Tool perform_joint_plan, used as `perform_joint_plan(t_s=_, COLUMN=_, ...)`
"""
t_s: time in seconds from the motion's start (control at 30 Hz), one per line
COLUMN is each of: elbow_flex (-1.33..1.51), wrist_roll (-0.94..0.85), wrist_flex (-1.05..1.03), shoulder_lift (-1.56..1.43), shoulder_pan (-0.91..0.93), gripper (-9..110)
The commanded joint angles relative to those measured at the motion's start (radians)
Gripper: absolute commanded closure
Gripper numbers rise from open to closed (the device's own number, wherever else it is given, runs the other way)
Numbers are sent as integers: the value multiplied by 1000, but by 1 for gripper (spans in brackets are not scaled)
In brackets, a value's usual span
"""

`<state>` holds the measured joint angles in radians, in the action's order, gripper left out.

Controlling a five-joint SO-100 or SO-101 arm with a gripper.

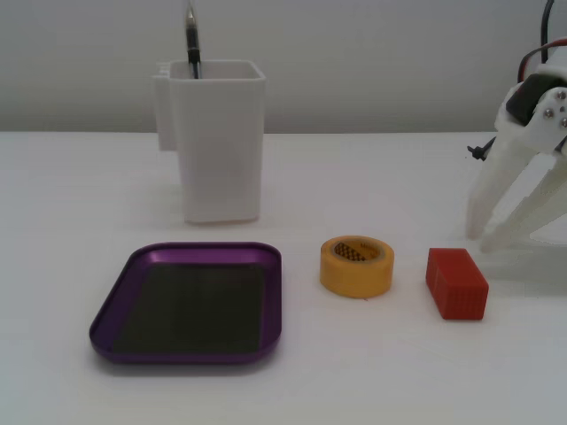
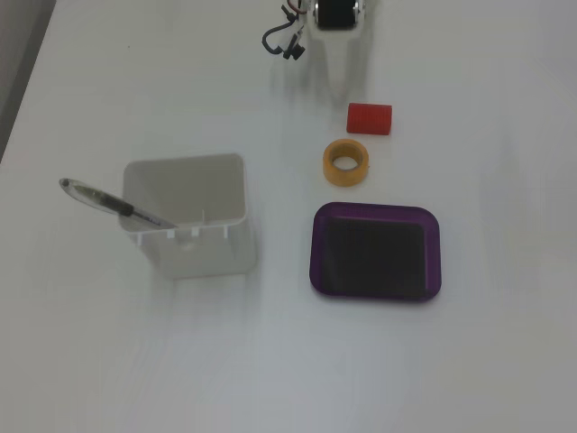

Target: Grab up the yellow tape and put it in the box.

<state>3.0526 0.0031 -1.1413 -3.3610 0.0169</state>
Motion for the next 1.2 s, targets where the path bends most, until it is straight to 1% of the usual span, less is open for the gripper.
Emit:
perform_joint_plan(t_s=0.0, elbow_flex=6, wrist_roll=-5, wrist_flex=8, shoulder_lift=-74, shoulder_pan=-15, gripper=102)
perform_joint_plan(t_s=0.57, elbow_flex=-11, wrist_roll=-6, wrist_flex=-2, shoulder_lift=-74, shoulder_pan=-14, gripper=102)
perform_joint_plan(t_s=0.83, elbow_flex=-210, wrist_roll=-17, wrist_flex=-3, shoulder_lift=-57, shoulder_pan=3, gripper=102)
perform_joint_plan(t_s=0.9, elbow_flex=-259, wrist_roll=-101, wrist_flex=0, shoulder_lift=-55, shoulder_pan=3, gripper=102)
perform_joint_plan(t_s=1.0, elbow_flex=-295, wrist_roll=-298, wrist_flex=9, shoulder_lift=-49, shoulder_pan=3, gripper=102)
perform_joint_plan(t_s=1.07, elbow_flex=-302, wrist_roll=-353, wrist_flex=5, shoulder_lift=-2, shoulder_pan=3, gripper=102)
perform_joint_plan(t_s=1.17, elbow_flex=-339, wrist_roll=-391, wrist_flex=-2, shoulder_lift=158, shoulder_pan=5, gripper=100)
